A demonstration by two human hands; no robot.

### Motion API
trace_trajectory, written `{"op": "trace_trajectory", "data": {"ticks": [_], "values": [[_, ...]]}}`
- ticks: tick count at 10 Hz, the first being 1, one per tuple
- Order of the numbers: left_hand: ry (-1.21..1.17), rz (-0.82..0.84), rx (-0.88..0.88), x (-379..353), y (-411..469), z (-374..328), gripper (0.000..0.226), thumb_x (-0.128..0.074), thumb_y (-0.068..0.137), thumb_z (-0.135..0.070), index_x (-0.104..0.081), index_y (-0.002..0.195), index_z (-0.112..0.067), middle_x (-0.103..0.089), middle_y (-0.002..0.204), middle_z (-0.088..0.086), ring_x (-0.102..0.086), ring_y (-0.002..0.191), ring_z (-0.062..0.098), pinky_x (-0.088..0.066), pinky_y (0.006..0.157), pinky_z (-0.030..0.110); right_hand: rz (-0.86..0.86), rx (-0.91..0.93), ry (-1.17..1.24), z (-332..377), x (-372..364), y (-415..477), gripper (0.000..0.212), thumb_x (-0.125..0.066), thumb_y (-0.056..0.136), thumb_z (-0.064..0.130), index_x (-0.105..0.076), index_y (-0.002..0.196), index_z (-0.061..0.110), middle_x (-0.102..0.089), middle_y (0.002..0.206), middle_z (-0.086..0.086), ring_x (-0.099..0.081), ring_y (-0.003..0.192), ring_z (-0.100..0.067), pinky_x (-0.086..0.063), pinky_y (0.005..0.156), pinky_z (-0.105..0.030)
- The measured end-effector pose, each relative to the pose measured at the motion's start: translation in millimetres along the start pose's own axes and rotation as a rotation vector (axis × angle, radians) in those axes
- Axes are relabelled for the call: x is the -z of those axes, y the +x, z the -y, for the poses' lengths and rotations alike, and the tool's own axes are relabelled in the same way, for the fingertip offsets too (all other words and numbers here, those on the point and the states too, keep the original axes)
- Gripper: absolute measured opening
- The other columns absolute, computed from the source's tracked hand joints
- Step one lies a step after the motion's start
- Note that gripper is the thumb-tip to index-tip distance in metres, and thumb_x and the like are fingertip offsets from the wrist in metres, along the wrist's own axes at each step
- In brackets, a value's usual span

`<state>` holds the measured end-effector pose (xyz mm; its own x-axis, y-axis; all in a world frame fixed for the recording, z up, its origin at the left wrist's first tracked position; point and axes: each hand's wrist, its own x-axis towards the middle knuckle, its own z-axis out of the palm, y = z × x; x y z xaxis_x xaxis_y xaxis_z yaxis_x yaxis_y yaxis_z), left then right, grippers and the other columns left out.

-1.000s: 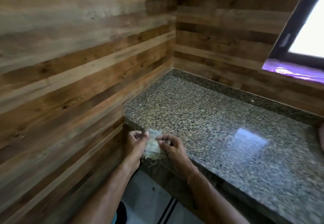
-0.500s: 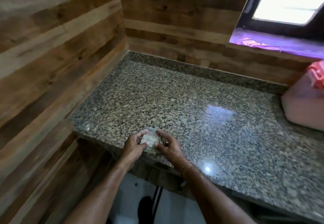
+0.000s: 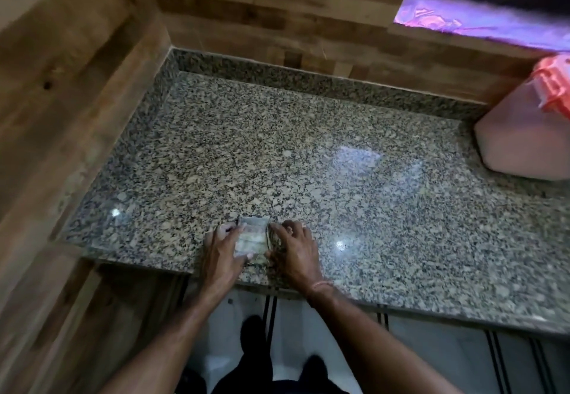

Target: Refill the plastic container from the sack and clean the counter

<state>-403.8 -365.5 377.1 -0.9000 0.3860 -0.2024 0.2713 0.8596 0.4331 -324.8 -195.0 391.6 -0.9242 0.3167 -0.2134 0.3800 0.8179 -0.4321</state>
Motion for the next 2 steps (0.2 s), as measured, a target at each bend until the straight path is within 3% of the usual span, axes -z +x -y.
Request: {"op": "trace_trajectory", "data": {"ticks": [2], "values": [[0.036, -0.083, -0.03, 10.5, 8.0, -14.8, 0.074, -0.068, 0.088, -0.053, -0.041, 0.152, -0.03, -0.045, 0.145, 0.003, -0.042, 0.123, 0.024, -0.043, 0.094, 0.041, -0.118, -0.082, 0.174, -18.8, 20.8, -5.9, 0.057, -0.055, 0.097, 0.053, -0.04, 0.15, 0.038, -0.039, 0.151, -0.001, -0.039, 0.134, -0.018, -0.037, 0.111, -0.043]]}}
